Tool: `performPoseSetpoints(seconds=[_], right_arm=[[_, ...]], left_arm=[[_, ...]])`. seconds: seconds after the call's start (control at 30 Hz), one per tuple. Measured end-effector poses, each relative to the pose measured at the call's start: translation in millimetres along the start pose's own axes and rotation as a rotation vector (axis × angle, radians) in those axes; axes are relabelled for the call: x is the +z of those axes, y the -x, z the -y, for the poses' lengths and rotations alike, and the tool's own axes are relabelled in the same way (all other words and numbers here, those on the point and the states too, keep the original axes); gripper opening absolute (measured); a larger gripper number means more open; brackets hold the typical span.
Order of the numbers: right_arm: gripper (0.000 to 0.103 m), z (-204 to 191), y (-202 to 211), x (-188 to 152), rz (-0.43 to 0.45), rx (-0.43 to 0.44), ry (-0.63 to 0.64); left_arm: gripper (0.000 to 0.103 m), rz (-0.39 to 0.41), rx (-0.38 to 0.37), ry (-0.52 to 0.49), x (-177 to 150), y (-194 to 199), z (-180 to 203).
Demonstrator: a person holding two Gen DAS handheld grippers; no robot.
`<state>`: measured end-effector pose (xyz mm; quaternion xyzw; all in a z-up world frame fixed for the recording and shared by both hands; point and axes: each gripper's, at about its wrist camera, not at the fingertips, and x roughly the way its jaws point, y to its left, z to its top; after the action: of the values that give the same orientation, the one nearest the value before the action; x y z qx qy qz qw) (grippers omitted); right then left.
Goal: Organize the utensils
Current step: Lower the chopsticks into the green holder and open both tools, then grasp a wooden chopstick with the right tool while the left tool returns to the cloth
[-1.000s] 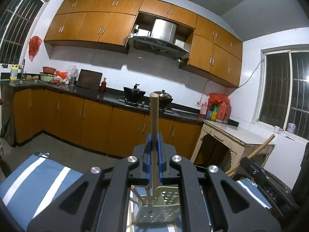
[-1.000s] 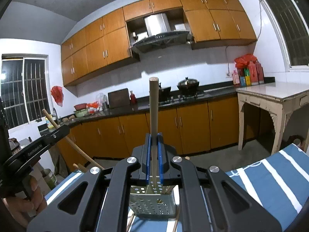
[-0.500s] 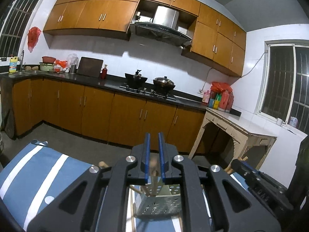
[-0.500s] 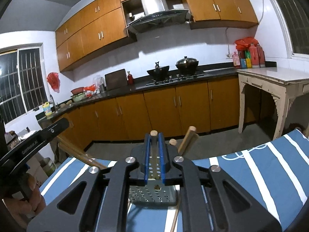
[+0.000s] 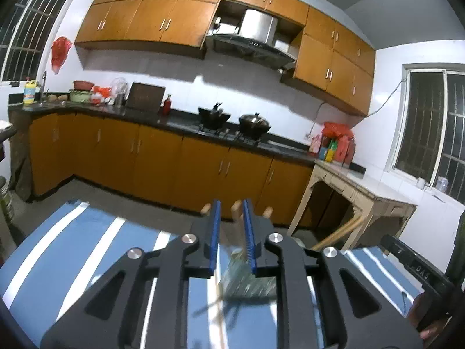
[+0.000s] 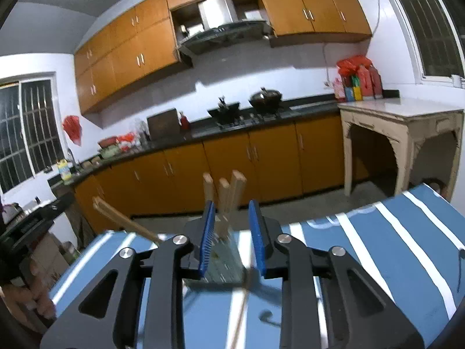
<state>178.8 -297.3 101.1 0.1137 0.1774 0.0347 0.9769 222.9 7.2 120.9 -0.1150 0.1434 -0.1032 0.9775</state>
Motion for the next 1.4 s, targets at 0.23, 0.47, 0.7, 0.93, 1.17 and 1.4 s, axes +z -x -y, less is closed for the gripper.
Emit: performPoseSetpoints(seconds=[0.23, 0.47, 0.7, 0.93, 1.17, 1.4], right_arm=[[0.027, 13, -41, -64, -0.257, -0.048, -0.039], [0.027, -5, -86, -117, -0.478, -0.033, 0.003], [0.036, -18, -108, -138, -0.541, -0.050, 0.059], [0.036, -24, -113, -148, -0.530, -0.098, 0.135], [0.036, -24, -109, -152, -0.512, -0.116, 0.152], [0.014, -21, -110, -150, -0.504, -0.147, 0.131]], left_arm=[[0.021, -0.176, 0.071, 0.016, -58, -11, -31], [0.027, -0.364, 0.134, 0.013, -114, -32, -52], [0.042, -0.420, 0.126, 0.008, -131, -36, -53], [0.044, -0.448, 0.121, 0.005, -135, -43, -53], [0.045, -0.472, 0.127, 0.004, -141, -47, -52], [0.045, -0.485, 0.126, 0.003, -142, -51, -50]])
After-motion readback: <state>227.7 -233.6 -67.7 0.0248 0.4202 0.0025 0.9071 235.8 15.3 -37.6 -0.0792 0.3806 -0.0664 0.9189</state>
